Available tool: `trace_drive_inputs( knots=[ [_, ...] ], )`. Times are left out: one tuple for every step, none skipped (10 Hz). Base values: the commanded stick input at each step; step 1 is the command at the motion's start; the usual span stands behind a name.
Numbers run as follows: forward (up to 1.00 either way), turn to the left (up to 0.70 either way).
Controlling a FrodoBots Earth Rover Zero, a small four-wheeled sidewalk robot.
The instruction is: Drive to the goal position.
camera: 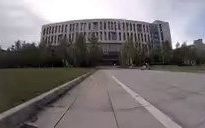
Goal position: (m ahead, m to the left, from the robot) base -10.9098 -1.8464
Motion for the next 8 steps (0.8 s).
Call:
trace_drive_inputs(
  knots=[
    [0.7, -0.14],
    [0.7, -0.31],
    [0.7, -0.29],
    [0.7, -0.15],
    [0.7, 0.0],
    [0.7, 0.0],
    [0.7, 0.0],
    [0.7, 0.0]
  ],
)
